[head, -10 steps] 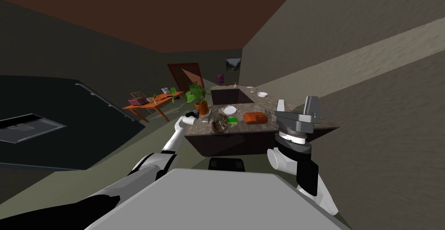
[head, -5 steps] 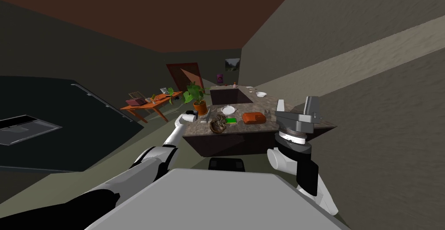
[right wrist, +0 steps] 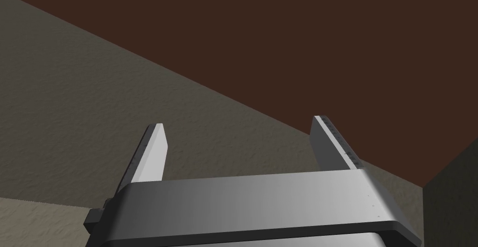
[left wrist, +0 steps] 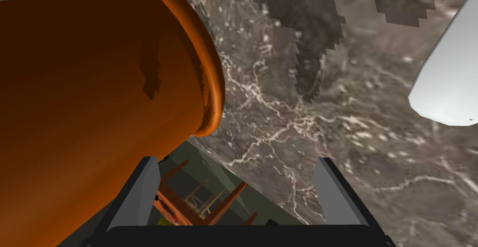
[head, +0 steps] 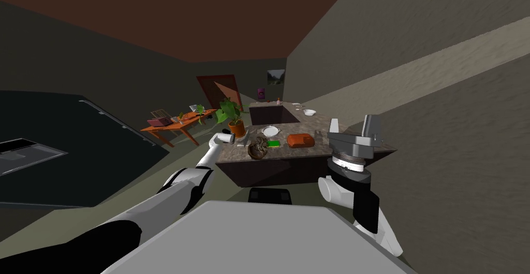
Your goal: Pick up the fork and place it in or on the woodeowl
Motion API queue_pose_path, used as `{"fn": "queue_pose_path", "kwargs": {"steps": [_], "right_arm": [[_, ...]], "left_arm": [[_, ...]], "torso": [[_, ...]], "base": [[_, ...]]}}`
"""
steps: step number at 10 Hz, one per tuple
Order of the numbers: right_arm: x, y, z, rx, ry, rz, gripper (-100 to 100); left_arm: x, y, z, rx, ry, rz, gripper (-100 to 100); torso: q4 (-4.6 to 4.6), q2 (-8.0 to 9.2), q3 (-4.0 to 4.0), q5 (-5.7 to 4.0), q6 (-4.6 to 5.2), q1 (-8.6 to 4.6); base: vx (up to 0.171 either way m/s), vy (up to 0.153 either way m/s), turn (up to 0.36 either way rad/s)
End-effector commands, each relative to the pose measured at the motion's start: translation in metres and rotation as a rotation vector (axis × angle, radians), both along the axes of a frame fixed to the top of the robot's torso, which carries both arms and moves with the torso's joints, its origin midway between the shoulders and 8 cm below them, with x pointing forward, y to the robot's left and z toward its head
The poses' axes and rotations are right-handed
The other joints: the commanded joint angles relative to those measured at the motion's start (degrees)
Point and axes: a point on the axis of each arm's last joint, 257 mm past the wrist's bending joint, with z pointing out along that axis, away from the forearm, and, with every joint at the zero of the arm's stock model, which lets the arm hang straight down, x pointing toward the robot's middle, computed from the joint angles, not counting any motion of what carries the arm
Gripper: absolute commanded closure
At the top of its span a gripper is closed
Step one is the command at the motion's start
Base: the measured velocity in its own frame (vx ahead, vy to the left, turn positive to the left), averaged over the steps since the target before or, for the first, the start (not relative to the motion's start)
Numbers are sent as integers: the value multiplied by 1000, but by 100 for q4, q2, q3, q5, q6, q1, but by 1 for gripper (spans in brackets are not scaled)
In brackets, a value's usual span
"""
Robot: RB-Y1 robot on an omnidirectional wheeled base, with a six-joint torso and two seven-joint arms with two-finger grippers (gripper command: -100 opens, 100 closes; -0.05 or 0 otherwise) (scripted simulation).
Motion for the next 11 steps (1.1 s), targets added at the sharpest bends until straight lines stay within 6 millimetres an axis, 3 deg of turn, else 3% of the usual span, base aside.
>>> {"fn": "queue_pose_path", "kwargs": {"steps": [1,2,3,4,5,7,8,9,10,11], "right_arm": [[0,0,0,0,0,0,0],[0,0,0,0,0,0,0],[0,0,0,0,0,0,0],[0,0,0,0,0,0,0],[0,0,0,0,0,0,0],[0,0,0,0,0,0,0],[0,0,0,0,0,0,0],[0,0,0,0,0,0,0],[0,0,0,0,0,0,0],[0,0,0,0,0,0,0]], "left_arm": [[-7,5,-7,-4,39,13,-100],[-7,10,-3,-8,74,28,-100],[-15,12,-12,-12,110,39,-100],[-11,14,-3,-15,129,46,-100],[-24,18,-17,-22,180,64,-100],[-26,21,-12,-30,222,77,-100],[-33,23,-20,-34,247,88,-100],[-33,23,-11,-41,272,93,-100],[-44,27,-23,-48,313,109,-100],[-46,28,-18,-58,342,118,-100]], "torso": [[0,0,0,0,0,0],[1,1,1,1,-1,8],[1,0,0,0,1,4],[0,0,0,1,-1,4],[1,-2,-1,-1,1,-1],[1,3,2,2,-2,8],[1,1,1,0,1,5],[1,2,1,1,-1,5],[1,1,1,-1,1,-1],[0,2,1,0,-1,1]], "base": [[3,-18,0],[4,-30,-29],[7,-30,-20],[10,-41,-28],[3,-37,-19],[-1,-22,-15],[2,-28,-22],[2,-44,-37],[1,-37,-19],[0,-43,-32]]}}
